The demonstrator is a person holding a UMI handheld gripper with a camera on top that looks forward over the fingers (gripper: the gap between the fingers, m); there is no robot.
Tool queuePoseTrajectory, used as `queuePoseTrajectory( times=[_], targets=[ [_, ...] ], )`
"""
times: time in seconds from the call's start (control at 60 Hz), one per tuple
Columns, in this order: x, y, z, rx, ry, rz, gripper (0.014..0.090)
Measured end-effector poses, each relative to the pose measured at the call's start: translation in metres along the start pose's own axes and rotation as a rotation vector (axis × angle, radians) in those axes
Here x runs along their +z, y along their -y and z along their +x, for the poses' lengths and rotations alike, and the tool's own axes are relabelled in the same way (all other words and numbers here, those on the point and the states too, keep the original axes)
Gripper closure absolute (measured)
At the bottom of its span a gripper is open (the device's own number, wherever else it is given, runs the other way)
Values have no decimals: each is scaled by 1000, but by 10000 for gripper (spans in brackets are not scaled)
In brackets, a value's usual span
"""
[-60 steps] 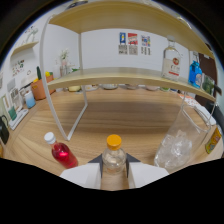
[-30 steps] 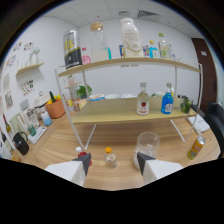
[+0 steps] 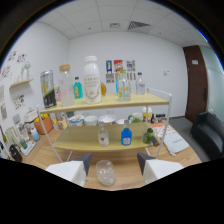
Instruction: Make me a cup of Vodka Sunrise.
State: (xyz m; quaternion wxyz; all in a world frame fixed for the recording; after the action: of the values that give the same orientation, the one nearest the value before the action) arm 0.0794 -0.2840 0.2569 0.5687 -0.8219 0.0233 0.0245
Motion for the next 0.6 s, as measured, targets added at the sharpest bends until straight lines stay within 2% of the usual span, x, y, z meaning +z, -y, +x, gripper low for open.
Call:
queuePoseTrajectory(
  times=[0.217, 0.317, 0.383, 0.483, 0.6],
  targets=[
    [40, 139, 19, -24, 15, 203, 191],
    [69, 175, 27, -36, 10, 248, 201],
    [89, 183, 30, -38, 9, 240, 233],
    [115, 180, 31, -39, 14, 199, 334],
    [131, 171, 32, -59, 5, 164, 567]
  ],
)
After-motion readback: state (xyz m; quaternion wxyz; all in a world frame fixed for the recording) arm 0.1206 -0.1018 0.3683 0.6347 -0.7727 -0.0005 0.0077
